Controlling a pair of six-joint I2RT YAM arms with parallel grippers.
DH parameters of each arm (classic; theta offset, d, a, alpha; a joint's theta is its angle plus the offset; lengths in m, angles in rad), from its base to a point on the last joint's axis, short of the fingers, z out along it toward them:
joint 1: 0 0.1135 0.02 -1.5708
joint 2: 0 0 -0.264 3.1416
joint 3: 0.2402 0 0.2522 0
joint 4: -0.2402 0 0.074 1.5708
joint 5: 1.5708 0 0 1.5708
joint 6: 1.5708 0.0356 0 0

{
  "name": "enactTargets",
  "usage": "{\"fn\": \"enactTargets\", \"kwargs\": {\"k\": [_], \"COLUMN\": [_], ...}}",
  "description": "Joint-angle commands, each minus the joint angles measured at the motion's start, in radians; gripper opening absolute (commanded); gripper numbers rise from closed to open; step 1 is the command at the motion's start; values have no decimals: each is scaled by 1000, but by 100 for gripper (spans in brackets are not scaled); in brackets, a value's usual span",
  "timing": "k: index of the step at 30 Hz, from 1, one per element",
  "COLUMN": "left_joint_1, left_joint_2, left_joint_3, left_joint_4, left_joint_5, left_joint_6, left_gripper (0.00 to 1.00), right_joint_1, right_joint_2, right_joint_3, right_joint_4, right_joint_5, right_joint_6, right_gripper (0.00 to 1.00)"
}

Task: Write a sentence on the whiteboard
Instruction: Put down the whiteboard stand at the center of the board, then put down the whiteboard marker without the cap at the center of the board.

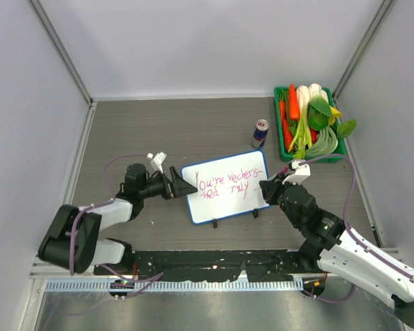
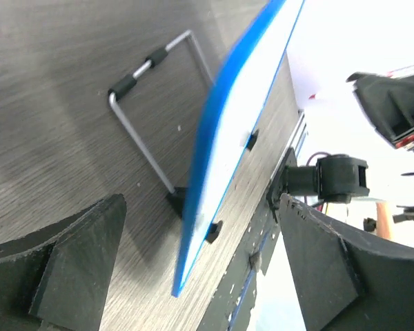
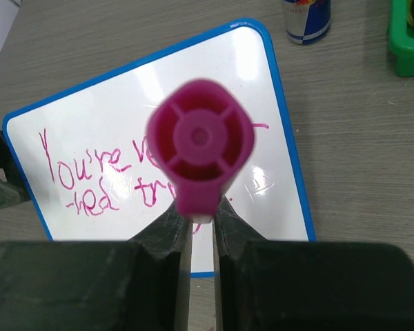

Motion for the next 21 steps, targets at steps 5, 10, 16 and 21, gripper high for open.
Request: {"fn": "enactTargets", "kwargs": {"k": [5, 10, 16, 21], "left_joint_1": [-3, -3, -3, -3], "left_joint_2": [-386, -553, -622, -611], "left_joint_3": [51, 151, 266, 327], "left_joint_4": [-422, -672, -815, -855], "left_joint_5": [-350, -505, -562, -616], "left_joint_6": [50, 78, 89, 76], "left_gripper": [100, 99, 100, 100], "right_joint_1": [-2, -2, -3, -2], "right_joint_2": [-33, -78, -158, -224], "right_joint_3": [-1, -19, -84, -165], "right_joint_4": [-77, -165, -258, -338], "right_joint_5": [-67, -127, -222, -288], "right_joint_6": [81, 173, 306, 418], "right_gripper": [1, 1, 1, 2]}}
